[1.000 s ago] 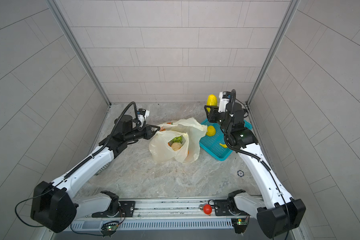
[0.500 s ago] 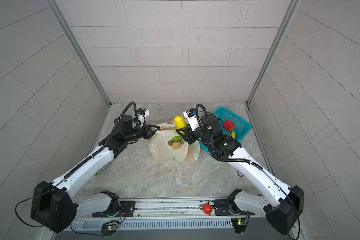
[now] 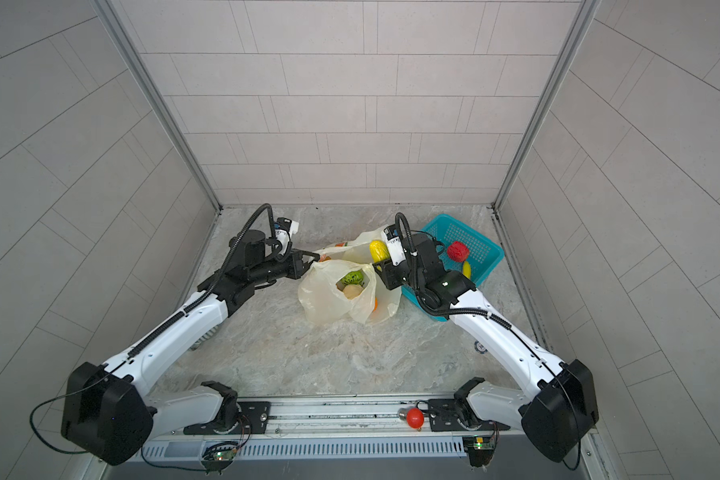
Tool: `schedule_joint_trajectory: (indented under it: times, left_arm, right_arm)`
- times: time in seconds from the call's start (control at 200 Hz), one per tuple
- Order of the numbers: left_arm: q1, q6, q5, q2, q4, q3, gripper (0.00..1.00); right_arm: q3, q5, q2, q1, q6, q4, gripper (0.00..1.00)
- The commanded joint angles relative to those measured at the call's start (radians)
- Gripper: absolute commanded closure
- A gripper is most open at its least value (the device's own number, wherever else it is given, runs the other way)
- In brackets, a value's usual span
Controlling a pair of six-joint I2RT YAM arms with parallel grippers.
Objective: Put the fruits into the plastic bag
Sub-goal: 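Carry the papaya into the held-open bag and open the right gripper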
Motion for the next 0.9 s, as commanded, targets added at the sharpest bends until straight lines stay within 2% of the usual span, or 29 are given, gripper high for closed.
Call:
schedule_joint_trajectory:
  times: [0.0,0.245,0.395,0.656,0.716,0.831,0.896]
  left_arm:
    - [-0.006,0.016,0.008,-0.021,0.001,0.002,1.00]
    - [-0.009,0.015,0.007,-0.019,0.005,-0.001,1.00]
    - [-0.013,0.010,0.007,-0.017,0.012,-0.005,1.00]
    - [-0.018,0.011,0.009,-0.015,0.018,-0.002,1.00]
    - [-0.017,0.011,0.010,-0.016,0.018,-0.002,1.00]
    - [-0.018,0.015,0.009,-0.016,0.015,-0.002,1.00]
    - [-0.018,0.016,0.009,-0.015,0.017,-0.001,1.00]
  right_arm:
    - [-0.002,-0.015,0.019,0.005,-0.017,-0.008,0.69]
    - [0.001,-0.038,0.110,0.101,-0.002,0.027,0.68]
    - [-0.027,-0.060,0.173,0.113,0.049,0.102,0.68]
    - [-0.049,0.068,0.302,0.107,0.093,0.126,0.61]
    - [-0.043,0.084,0.318,0.099,0.101,0.116,0.56]
    - [-0.016,0.121,0.310,0.089,0.124,0.084,0.38]
    - [-0.010,0.129,0.289,0.090,0.118,0.081,0.33]
